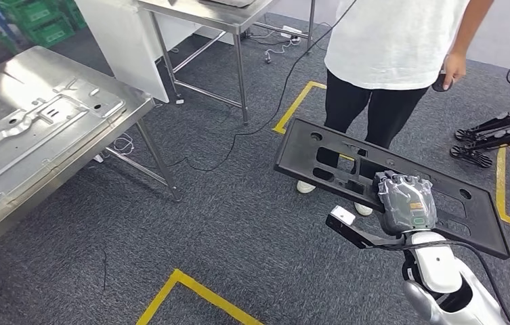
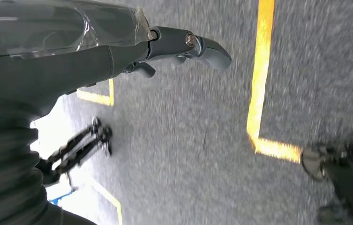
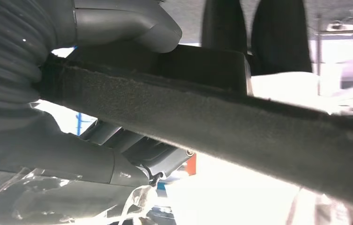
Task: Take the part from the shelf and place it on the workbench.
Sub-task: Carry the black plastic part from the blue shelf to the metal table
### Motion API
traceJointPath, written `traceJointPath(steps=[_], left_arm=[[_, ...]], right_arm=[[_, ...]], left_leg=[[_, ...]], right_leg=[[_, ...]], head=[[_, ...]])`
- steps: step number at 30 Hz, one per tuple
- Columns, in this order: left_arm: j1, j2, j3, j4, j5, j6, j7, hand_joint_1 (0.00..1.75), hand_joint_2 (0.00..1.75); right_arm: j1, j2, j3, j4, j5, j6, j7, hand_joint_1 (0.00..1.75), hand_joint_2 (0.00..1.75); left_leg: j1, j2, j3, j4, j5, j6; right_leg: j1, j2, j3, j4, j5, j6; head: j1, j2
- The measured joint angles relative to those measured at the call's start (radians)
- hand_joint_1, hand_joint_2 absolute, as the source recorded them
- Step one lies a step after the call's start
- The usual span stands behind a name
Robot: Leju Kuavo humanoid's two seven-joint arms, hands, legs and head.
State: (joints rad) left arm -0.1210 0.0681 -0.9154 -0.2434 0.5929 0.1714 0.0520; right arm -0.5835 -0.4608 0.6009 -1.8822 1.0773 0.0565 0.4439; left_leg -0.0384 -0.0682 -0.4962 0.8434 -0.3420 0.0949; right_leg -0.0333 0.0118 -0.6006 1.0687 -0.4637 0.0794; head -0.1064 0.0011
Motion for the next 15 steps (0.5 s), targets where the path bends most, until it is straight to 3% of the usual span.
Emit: traceJointPath(steps=[1,3,4,6,8,10,12,13,14,15], left_arm=[[0.0,0.0,0.0,0.0,0.0,0.0,0.0,0.0,1.75],[0.0,0.001,0.0,0.0,-0.001,0.0,0.0,0.0,1.75],[0.001,0.001,0.0,0.0,-0.001,0.0,0.0,0.0,1.75],[0.005,0.002,-0.001,0.0,-0.001,-0.001,0.001,0.0,1.75],[0.006,0.002,-0.002,0.0,-0.001,-0.001,0.001,0.0,1.75],[0.004,0.001,-0.004,0.0,-0.002,0.001,0.001,0.0,1.75],[0.004,0.0,-0.008,0.0,-0.002,0.002,0.001,0.0,1.75],[0.004,0.0,-0.01,0.0,-0.002,0.001,0.001,0.0,1.75],[0.004,-0.001,-0.012,0.0,-0.002,0.001,0.001,0.0,1.75],[0.004,-0.001,-0.014,0.0,-0.002,0.001,0.001,0.0,1.75]], right_arm=[[0.0,-0.001,-0.001,0.0,0.0,0.0,0.0,1.75,1.75],[0.002,-0.001,-0.003,0.0,0.0,0.0,0.0,1.75,1.75],[0.002,-0.001,-0.004,0.0,0.0,0.0,0.0,1.75,1.75],[0.002,-0.001,-0.005,0.0,0.0,0.0,0.0,1.75,1.75],[0.001,-0.001,-0.007,0.0,0.0,-0.001,0.0,1.75,1.75],[0.001,-0.002,-0.011,0.0,0.0,-0.001,0.0,1.75,1.75],[0.002,-0.002,-0.014,0.0,0.0,-0.001,0.0,1.75,1.75],[0.002,-0.002,-0.015,0.0,0.0,-0.001,0.0,1.75,1.75],[0.002,-0.002,-0.015,0.0,0.0,-0.001,0.0,1.75,1.75],[0.002,-0.002,-0.016,0.0,0.0,-0.001,0.0,1.75,1.75]], left_leg=[[0.003,-0.013,-0.002,0.01,-0.007,-0.007],[0.005,-0.034,-0.009,0.022,-0.017,-0.018],[0.006,-0.044,-0.013,0.024,-0.018,-0.02],[0.007,-0.051,-0.02,0.028,-0.02,-0.023],[0.009,-0.012,-0.053,0.095,-0.058,-0.034],[0.016,0.037,-0.128,0.249,-0.128,-0.045],[0.022,0.051,-0.192,0.372,-0.168,-0.048],[0.023,0.051,-0.197,0.376,-0.161,-0.046],[0.022,0.054,-0.177,0.333,-0.135,-0.042],[0.017,0.066,-0.137,0.254,-0.097,-0.036]], right_leg=[[-0.006,0.021,0.032,-0.075,0.034,0.006],[-0.012,0.048,0.069,-0.157,0.062,0.002],[-0.011,0.047,0.072,-0.164,0.06,-0.006],[-0.011,0.022,0.073,-0.166,0.061,-0.024],[-0.011,-0.001,0.077,-0.17,0.062,-0.036],[-0.006,-0.02,0.079,-0.172,0.062,-0.042],[-0.003,-0.041,0.08,-0.173,0.059,-0.044],[-0.002,-0.051,0.082,-0.173,0.057,-0.045],[-0.001,-0.061,0.085,-0.174,0.055,-0.045],[-0.001,-0.071,0.091,-0.176,0.053,-0.045]], head=[[0.0,0.0],[0.0,0.0],[0.0,0.0],[0.0,0.0],[0.0,0.0],[-0.001,0.0],[-0.001,0.0],[-0.001,0.0],[-0.001,0.0],[-0.001,0.0]])
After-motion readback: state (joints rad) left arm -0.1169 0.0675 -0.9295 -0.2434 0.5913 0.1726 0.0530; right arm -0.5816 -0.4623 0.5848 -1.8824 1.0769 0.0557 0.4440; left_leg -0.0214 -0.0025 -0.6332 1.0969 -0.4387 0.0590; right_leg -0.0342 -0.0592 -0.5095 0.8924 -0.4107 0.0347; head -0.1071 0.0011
